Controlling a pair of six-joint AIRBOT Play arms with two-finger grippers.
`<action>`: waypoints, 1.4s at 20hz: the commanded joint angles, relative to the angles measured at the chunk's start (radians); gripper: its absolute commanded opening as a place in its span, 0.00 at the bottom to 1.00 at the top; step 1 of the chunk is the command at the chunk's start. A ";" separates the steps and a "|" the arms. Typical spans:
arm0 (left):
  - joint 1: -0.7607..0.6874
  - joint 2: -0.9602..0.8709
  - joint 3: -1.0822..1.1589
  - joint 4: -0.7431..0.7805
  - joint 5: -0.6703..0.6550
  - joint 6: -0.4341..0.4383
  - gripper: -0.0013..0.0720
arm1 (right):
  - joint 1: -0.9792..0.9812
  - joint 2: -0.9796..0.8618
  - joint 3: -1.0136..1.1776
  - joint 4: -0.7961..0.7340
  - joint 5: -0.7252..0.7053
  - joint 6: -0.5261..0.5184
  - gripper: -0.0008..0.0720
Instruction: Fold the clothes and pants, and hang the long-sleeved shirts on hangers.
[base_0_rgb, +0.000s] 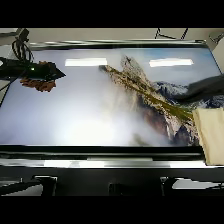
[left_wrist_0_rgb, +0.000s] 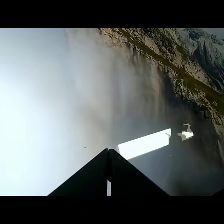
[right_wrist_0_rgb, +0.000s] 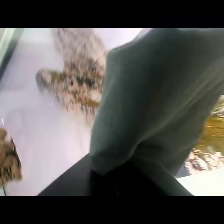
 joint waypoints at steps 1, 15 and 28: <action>0.000 0.000 0.000 0.000 0.002 0.001 0.05 | -0.122 0.010 0.037 -0.012 0.015 0.097 0.08; 0.000 0.001 0.000 -0.001 0.000 0.004 0.05 | -0.312 0.062 -0.028 -0.549 0.330 0.161 0.08; 0.000 0.001 0.000 -0.002 -0.001 -0.001 0.05 | -0.484 0.195 -0.637 -0.718 0.066 0.127 0.09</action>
